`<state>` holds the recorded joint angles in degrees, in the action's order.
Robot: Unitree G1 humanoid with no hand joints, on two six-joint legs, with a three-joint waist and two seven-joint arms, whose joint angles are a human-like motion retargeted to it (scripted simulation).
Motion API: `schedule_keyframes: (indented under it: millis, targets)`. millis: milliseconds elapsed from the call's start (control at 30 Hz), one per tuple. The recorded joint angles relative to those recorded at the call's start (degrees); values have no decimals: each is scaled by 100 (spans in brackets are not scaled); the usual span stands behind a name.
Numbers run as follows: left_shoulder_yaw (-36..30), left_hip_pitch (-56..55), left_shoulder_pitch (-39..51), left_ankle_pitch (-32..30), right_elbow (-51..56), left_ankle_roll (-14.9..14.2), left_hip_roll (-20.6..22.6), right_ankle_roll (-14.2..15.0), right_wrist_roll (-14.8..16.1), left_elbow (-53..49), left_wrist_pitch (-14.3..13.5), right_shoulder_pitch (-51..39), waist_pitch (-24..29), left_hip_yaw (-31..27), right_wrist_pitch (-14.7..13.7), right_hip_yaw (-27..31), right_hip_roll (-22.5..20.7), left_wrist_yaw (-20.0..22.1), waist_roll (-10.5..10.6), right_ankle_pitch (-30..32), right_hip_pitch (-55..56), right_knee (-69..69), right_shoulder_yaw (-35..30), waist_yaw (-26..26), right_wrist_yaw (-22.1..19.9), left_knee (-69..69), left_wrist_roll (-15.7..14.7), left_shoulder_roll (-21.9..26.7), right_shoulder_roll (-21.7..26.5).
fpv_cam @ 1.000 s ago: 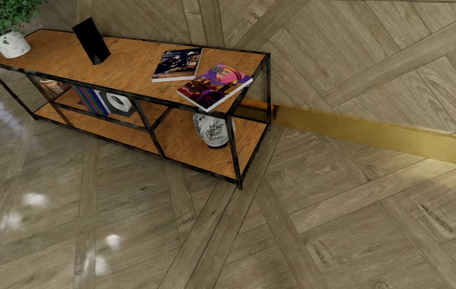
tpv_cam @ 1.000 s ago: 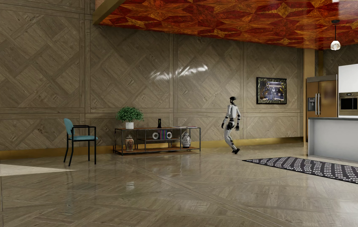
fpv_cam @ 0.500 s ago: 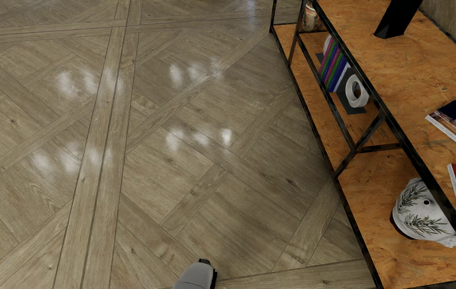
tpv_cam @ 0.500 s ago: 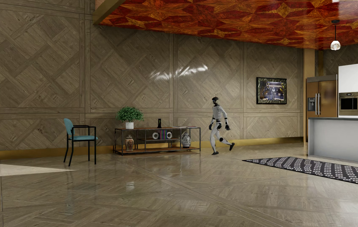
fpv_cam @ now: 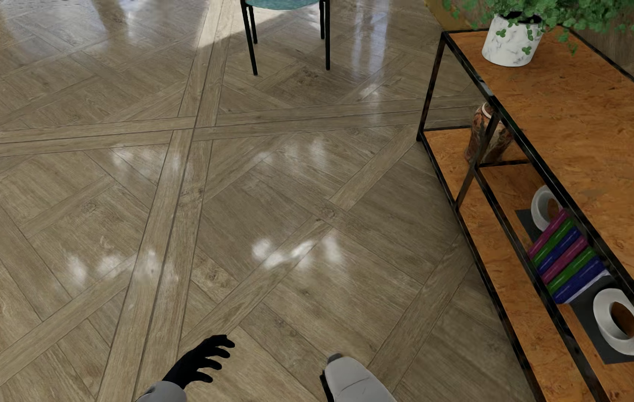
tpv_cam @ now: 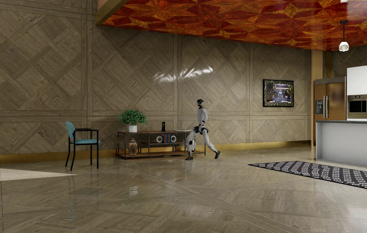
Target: Head to the officechair
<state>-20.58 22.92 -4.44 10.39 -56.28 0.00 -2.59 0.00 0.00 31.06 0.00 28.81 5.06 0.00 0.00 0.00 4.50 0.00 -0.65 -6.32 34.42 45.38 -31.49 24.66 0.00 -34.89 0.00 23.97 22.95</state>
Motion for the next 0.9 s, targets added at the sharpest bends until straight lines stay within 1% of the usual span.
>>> schedule_keyframes:
  millis: [33, 67, 100, 133, 167, 200, 233, 267, 300, 333, 367, 400, 433, 467, 500, 533, 567, 600, 633, 667, 700, 733, 767, 800, 833, 867, 900]
  targets:
    - [-39, -340, -162, -917, -179, 0, -118, 0, 0, 217, 0, -201, 55, 0, 0, 0, -152, 0, 33, -281, -295, 376, -15, -167, 0, -1086, 0, -57, -52]
    - [-351, -1080, -232, -1579, -29, 0, 47, 0, 0, 446, 0, -254, 14, 0, 0, 0, -246, 0, -40, -631, -586, 480, 128, -382, 0, -2616, 0, -26, -150]
    - [-714, -1703, -260, -1516, 229, 0, 32, 0, 0, 757, 0, -339, 88, 0, 0, 0, -479, 0, 12, -724, -1132, 267, 222, -821, 0, -3834, 0, -63, -205]
    - [-1051, -2224, -377, -1404, 526, 0, 233, 0, 0, 1102, 0, -481, 151, 0, 0, 0, -563, 0, -106, -686, -1687, -42, 336, -1300, 0, -4432, 0, -108, -248]
    - [-1078, -2900, -680, -1402, 903, 0, 385, 0, 0, 1183, 0, -672, 132, 0, 0, 0, -591, 0, -264, -676, -2151, -355, 523, -1742, 0, -4651, 0, -112, -315]
    - [-990, -3387, -1071, -1556, 1317, 0, 536, 0, 0, 1248, 0, -821, 164, 0, 0, 0, -585, 0, -422, -681, -2772, -737, 571, -2099, 0, -4262, 0, -103, -356]
    - [-1531, -3783, -1067, -1981, 1699, 0, 637, 0, 0, 2207, 0, -987, 193, 0, 0, 0, -562, 0, -420, -706, -3322, -1056, 807, -2346, 0, -3328, 0, -307, -331]
    - [-1900, -4109, -1373, -2519, 2168, 0, 701, 0, 0, 2166, 0, -1153, 191, 0, 0, 0, -497, 0, -491, -744, -3846, -1344, 1034, -2606, 0, -2115, 0, -186, -339]
    - [-2112, -4369, -1611, -2745, 2525, 0, 706, 0, 0, 2329, 0, -1314, 149, 0, 0, 0, -433, 0, -508, -869, -4288, -1573, 1050, -2819, 0, -879, 0, -180, -322]
    - [-2249, -4486, -1802, -1936, 2841, 0, 640, 0, 0, 2469, 0, -1526, 115, 0, 0, 0, -394, 0, -444, -1065, -4683, -1675, 1218, -3005, 0, 246, 0, -211, -250]
    - [-2460, -4636, -1977, -198, 3072, 0, 562, 0, 0, 2518, 0, -1709, 60, 0, 0, 0, -343, 0, -392, -1293, -4940, -1691, 1294, -3195, 0, 869, 0, -200, -177]
    - [-2543, -4795, -2130, 950, 3198, 0, 477, 0, 0, 2575, 0, -1830, 16, 0, 0, 0, -231, 0, -359, -1506, -5129, -1627, 1439, -3370, 0, 724, 0, -216, -134]
    - [-2671, -4935, -2246, 980, 3208, 0, 501, 0, 0, 2636, 0, -1890, 38, 0, 0, 0, -112, 0, -364, -1489, -5315, -1493, 1555, -3574, 0, 760, 0, -229, -128]
    - [-2764, -5050, -2320, -55, 3025, 0, 604, 0, 0, 2729, 0, -1872, 69, 0, 0, 0, 33, 0, -426, -1220, -5571, -1342, 1668, -3689, 0, 642, 0, -230, -183]
    - [-2836, -5259, -2345, -1555, 2796, 0, 777, 0, 0, 2802, 0, -1776, -43, 0, 0, 0, 126, 0, -508, -505, -5548, -984, 1735, -3649, 0, 391, 0, -256, -261]
    - [-2991, -5286, -2279, -2306, 2314, 0, 1047, 0, 0, 2903, 0, -1664, -70, 0, 0, 0, 402, 0, -704, 635, -5303, -68, 1649, -3552, 0, -85, 0, -257, -401]
    - [-2948, -4975, -2174, -2294, 1751, 0, 1222, 0, 0, 2892, 0, -1532, 2, 0, 0, 0, 487, 0, -736, 1593, -5044, 911, 1486, -3409, 0, -408, 0, -237, -506]
    - [-2860, -4627, -1955, -2148, 1280, 0, 1373, 0, 0, 2788, 0, -1459, 59, 0, 0, 0, 482, 0, -669, 1519, -4367, 2134, 1189, -3273, 0, -449, 0, -306, -453]
    - [-2672, -4065, -1782, -1857, 791, 0, 1495, 0, 0, 2495, 0, -1489, 184, 0, 0, 0, 568, 0, -689, 606, -3792, 3107, 836, -3008, 0, -298, 0, -234, -522]
    - [-2482, -3534, -1568, -1552, 425, 0, 1498, 0, 0, 2248, 0, -1371, 191, 0, 0, 0, 484, 0, -550, -272, -3304, 3557, 633, -2557, 0, -162, 0, -236, -501]
    - [-2371, -3009, -1293, -1246, 151, 0, 1455, 0, 0, 2017, 0, -1178, 180, 0, 0, 0, 439, 0, -437, -693, -2852, 3545, 448, -2175, 0, 25, 0, -207, -481]
    - [-2089, -2533, -1048, -861, 44, 0, 1358, 0, 0, 1617, 0, -937, 160, 0, 0, 0, 368, 0, -342, -858, -2404, 3115, 397, -1816, 0, 253, 0, -137, -452]
    - [-1820, -1974, -835, -494, -19, 0, 1254, 0, 0, 1239, 0, -647, 148, 0, 0, 0, 340, 0, -268, -803, -2186, 2253, 337, -1560, 0, 487, 0, -59, -405]
    - [-1409, -1624, -596, -121, -66, 0, 1106, 0, 0, 937, 0, -442, 88, 0, 0, 0, 324, 0, -200, -640, -1918, 1247, 277, -1274, 0, 674, 0, -21, -334]
    - [-1083, -1098, -357, 298, -56, 0, 1100, 0, 0, 729, 0, -237, 57, 0, 0, 0, 406, 0, -231, -197, -1814, 118, 288, -1147, 0, 959, 0, 12, -288]
    - [-627, -921, -112, 616, -73, 0, 1078, 0, 0, 515, 0, -143, -48, 0, 0, 0, 444, 0, -257, 521, -1606, -978, 262, -975, 0, 1024, 0, 20, -255]
    - [-328, -758, 107, 834, -73, 0, 986, 0, 0, 329, 0, -79, -145, 0, 0, 0, 474, 0, -249, 2503, -1473, -1344, 236, -851, 0, 1016, 0, 49, -231]
